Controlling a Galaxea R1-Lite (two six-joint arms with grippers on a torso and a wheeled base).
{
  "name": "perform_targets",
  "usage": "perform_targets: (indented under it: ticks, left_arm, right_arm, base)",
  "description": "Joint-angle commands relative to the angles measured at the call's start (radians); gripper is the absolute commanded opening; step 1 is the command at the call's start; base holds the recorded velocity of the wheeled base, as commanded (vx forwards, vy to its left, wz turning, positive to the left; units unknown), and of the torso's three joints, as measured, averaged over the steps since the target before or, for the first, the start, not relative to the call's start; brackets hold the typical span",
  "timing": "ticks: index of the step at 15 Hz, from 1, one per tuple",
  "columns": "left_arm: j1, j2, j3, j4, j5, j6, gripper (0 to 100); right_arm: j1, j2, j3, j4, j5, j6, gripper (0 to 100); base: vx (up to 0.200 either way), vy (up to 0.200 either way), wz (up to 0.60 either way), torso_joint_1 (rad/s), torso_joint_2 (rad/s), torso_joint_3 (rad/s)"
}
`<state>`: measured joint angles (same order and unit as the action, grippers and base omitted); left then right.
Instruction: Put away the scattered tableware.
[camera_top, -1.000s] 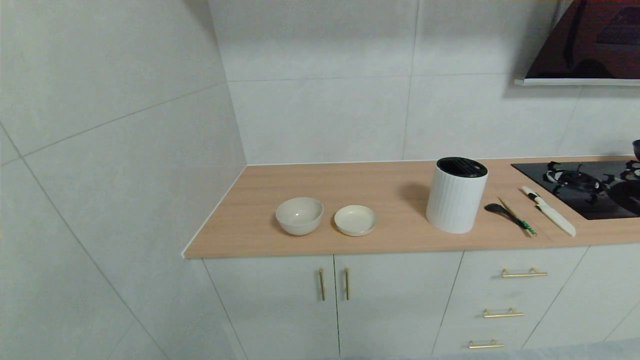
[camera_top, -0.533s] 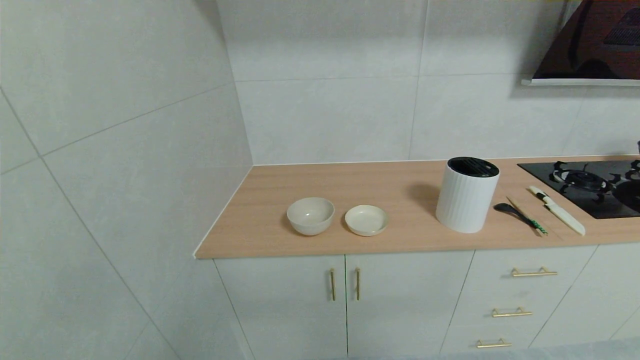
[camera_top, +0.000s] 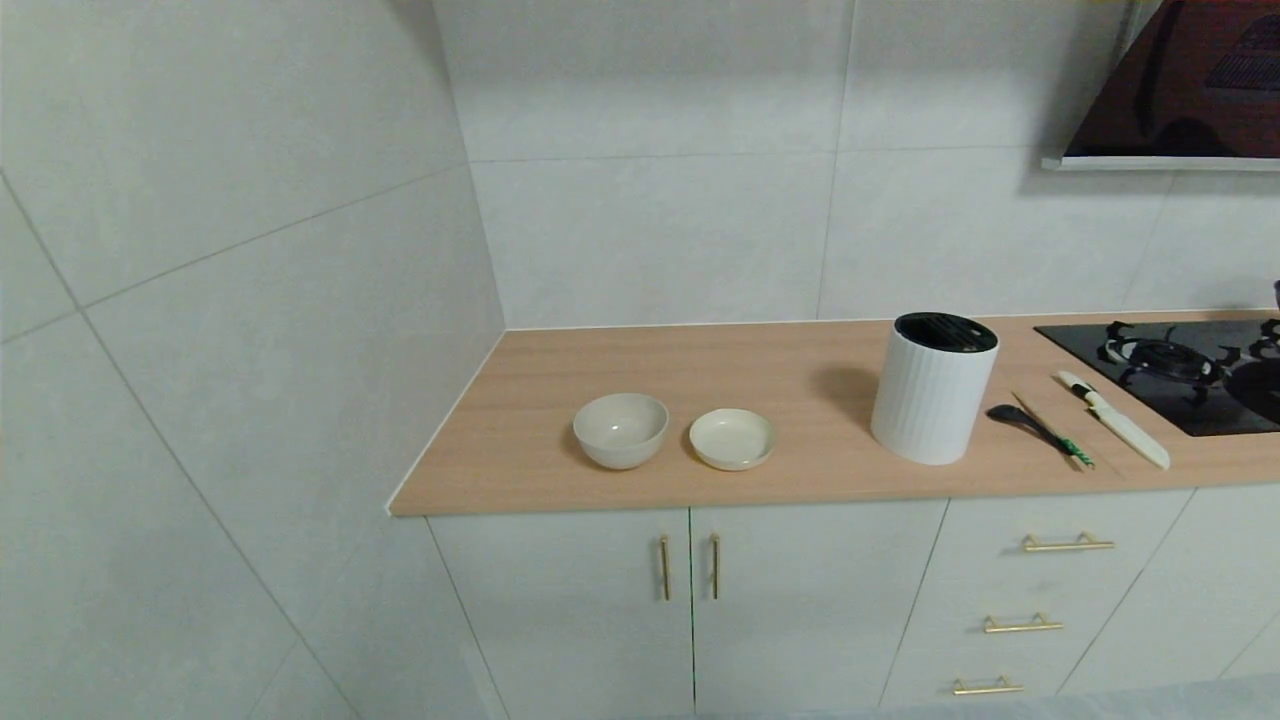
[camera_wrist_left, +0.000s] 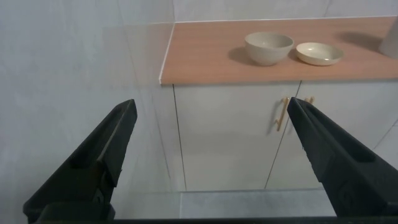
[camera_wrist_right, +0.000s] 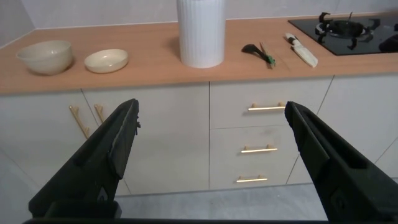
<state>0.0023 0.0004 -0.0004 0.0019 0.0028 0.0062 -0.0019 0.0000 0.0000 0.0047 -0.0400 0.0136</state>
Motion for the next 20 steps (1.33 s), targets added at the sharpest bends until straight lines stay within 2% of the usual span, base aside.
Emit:
perform_targets:
  ticks: [1,9,20]
  left_arm:
    - [0.001,0.000,0.000,0.000,0.000,0.000,100]
    - [0.001,0.001,0.000,0.000,0.000,0.000,100]
    - [0.001,0.000,0.000,0.000,0.000,0.000,100]
  right_arm:
    - [0.000,0.000,0.000,0.000,0.000,0.000,100]
    - [0.000,0.000,0.000,0.000,0.000,0.000,100]
    - [0.000,0.000,0.000,0.000,0.000,0.000,100]
  base:
    - [0.000,0.000,0.00,-0.144,0.31,0.159]
    - [0.000,0.000,0.00,-0.174,0.37,0.196]
    - [0.000,0.000,0.00,-0.240,0.53,0.296]
